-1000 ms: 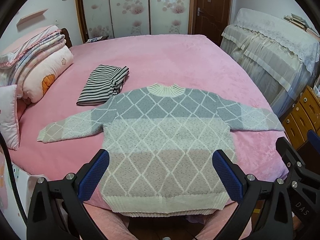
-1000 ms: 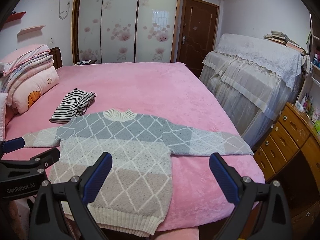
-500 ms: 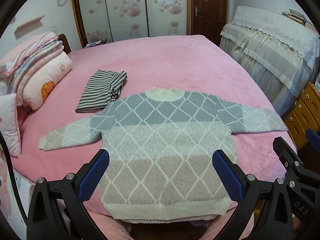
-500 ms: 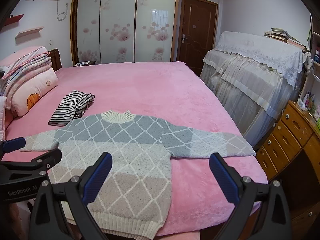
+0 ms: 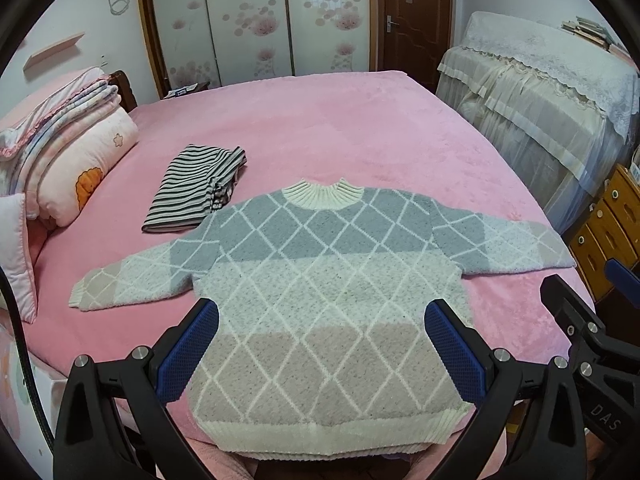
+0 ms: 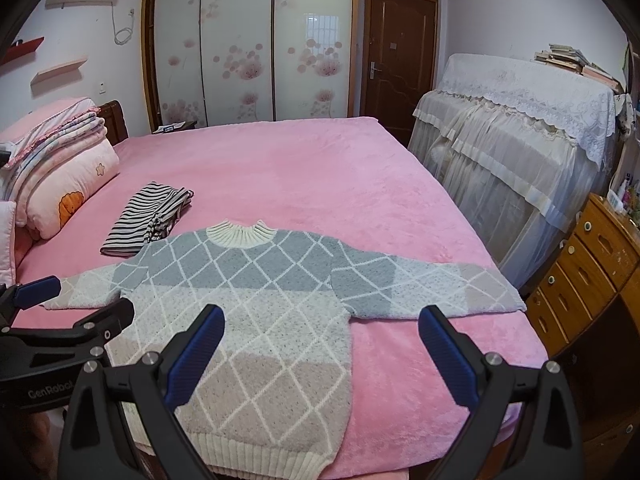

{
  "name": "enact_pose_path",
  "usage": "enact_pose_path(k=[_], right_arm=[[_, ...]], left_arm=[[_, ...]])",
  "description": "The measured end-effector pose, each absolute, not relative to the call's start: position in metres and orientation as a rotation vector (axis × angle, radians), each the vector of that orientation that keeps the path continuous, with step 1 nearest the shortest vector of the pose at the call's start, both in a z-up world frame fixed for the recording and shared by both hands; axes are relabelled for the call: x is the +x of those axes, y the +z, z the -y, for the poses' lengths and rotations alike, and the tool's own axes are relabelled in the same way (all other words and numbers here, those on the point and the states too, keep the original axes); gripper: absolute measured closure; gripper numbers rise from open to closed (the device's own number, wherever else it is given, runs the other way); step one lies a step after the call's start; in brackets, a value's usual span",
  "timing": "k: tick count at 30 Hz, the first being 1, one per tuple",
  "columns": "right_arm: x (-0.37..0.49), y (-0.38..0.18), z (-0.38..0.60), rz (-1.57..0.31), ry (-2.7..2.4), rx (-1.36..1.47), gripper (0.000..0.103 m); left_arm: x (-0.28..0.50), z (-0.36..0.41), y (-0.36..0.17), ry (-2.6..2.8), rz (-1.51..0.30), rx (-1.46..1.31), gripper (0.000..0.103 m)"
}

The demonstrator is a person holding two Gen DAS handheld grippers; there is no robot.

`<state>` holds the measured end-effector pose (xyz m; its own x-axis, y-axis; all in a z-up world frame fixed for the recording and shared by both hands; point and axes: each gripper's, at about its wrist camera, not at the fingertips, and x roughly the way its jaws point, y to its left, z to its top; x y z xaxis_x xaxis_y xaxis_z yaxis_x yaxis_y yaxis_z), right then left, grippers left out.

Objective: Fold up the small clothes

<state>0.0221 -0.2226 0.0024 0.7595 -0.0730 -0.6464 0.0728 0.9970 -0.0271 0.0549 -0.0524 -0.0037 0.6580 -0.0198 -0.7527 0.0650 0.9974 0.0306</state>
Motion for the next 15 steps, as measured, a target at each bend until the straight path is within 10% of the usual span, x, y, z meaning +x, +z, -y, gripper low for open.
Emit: enact_pose_path(k=[15], right_arm=[[0.039, 0.006, 0.259, -0.681, -0.074, 0.092, 0.005]], left_arm=[[0.086, 0.078, 0.001, -0.080, -0.856, 0.060, 0.001]])
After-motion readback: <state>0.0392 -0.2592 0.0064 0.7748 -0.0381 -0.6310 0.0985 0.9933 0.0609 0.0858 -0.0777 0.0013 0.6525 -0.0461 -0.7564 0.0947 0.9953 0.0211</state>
